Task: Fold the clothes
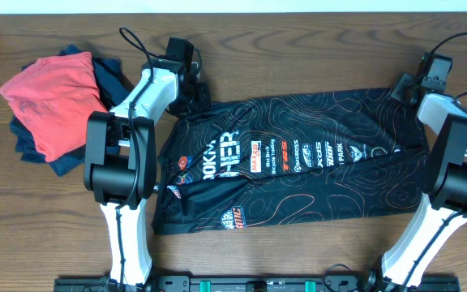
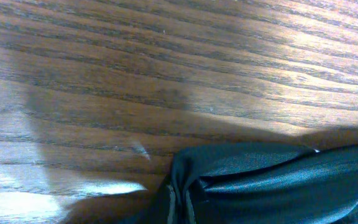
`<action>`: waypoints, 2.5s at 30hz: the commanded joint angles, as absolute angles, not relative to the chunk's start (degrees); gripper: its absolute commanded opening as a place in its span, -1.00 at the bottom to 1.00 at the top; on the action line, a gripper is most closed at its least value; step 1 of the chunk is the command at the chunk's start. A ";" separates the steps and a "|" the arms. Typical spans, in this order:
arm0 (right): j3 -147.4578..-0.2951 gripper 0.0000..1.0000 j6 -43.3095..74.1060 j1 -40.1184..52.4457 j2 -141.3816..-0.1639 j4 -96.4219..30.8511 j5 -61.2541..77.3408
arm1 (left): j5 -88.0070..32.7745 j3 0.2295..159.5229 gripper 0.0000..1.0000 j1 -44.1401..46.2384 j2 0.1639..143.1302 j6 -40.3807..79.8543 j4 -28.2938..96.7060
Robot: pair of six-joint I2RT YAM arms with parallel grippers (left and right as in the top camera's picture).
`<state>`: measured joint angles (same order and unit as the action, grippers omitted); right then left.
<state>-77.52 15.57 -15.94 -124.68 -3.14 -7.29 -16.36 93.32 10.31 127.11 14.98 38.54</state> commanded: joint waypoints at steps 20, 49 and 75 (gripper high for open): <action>-77.67 -0.98 18.41 -16.53 -126.30 -6.24 -10.76 | -15.81 93.97 -0.88 10.37 127.20 15.05 38.89; -77.69 -0.98 17.54 -16.97 -102.67 -37.63 -21.65 | -9.39 94.00 -0.89 10.26 109.84 15.09 58.96; -77.65 -0.98 17.10 -19.59 -101.25 -57.95 -19.25 | -9.89 85.80 -0.88 10.48 108.97 16.62 82.37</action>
